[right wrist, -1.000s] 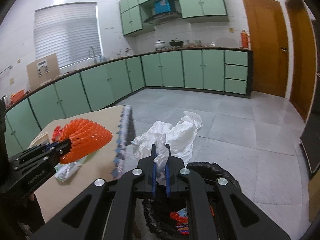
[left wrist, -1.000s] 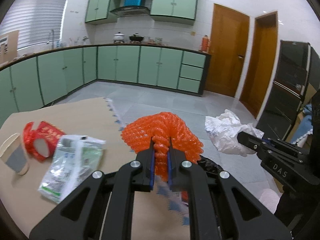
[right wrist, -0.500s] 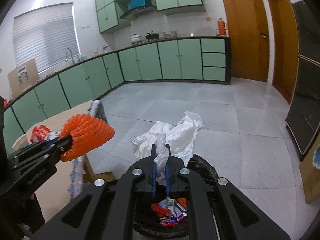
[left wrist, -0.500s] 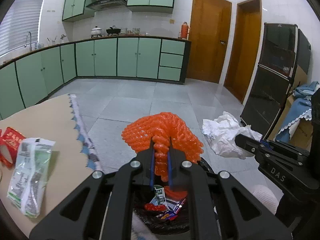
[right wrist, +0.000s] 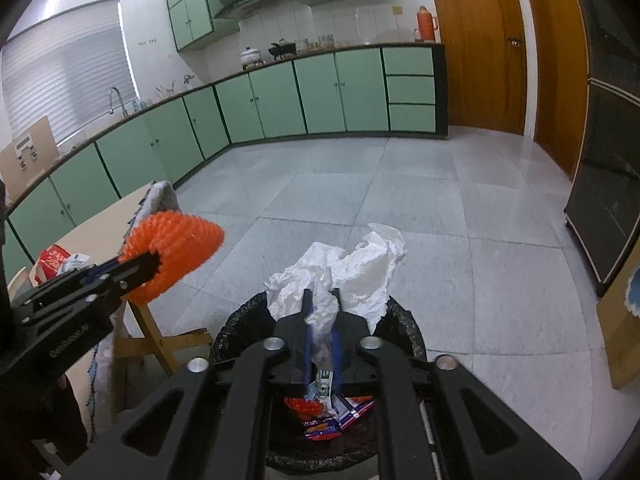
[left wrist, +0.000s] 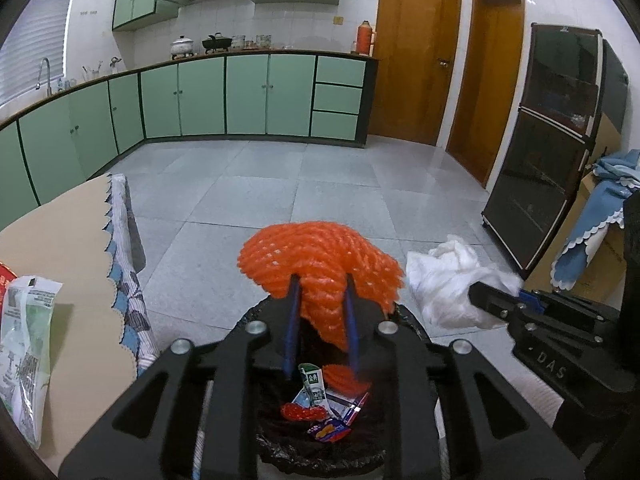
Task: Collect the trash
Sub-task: 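Open both tools over the bin to drop the net and tissue, then return both tools to the table and close the right on the clear printed plastic bag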
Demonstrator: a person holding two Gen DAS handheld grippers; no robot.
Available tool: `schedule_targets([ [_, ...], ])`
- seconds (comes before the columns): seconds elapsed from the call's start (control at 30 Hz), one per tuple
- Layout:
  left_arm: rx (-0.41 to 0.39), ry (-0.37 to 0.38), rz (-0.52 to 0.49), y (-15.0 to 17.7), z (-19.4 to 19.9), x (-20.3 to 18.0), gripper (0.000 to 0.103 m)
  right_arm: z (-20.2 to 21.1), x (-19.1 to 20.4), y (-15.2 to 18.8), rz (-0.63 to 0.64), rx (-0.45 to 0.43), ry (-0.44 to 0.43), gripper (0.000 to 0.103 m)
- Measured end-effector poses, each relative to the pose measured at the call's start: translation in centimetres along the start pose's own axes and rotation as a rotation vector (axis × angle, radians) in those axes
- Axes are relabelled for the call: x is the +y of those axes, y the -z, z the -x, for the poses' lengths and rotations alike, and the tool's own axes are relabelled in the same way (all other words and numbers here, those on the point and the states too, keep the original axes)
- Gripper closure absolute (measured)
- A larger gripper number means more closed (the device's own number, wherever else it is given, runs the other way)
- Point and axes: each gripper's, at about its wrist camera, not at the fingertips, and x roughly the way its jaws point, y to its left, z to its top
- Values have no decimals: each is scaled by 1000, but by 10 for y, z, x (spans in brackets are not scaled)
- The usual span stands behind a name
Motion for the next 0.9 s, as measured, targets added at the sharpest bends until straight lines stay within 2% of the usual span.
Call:
schedule_targets([
  [0.07, 9, -1, 12, -1, -3, 4, 69, -6, 0, 0, 3, 9, 2, 82],
  [0.1, 12, -2, 17, -1, -5, 5, 67, -8, -1, 0, 1, 12, 4, 76],
  [0.37, 16, 2, 69, -6, -2, 20, 60, -10, -6, 0, -17, 8, 17, 59],
  [0.47, -6, -7, 83, -9, 6, 24, 55, -7, -6, -2, -19, -3, 34, 47],
  [0.6, -71, -51, 78, -15, 32, 36, 38, 5, -1, -4, -21, -27, 62, 16],
  [0.63, -82, -59, 79, -16, 37, 39, 36, 7, 1, -5, -24, -28, 58, 11],
  [0.77, -120, -119, 88, -13, 63, 60, 25, 18, 18, -10, -20, -58, 50, 6],
  [0.9, -141, -201, 127, -3, 93, 96, 23, 26, 46, -14, 10, -91, 16, 6],
])
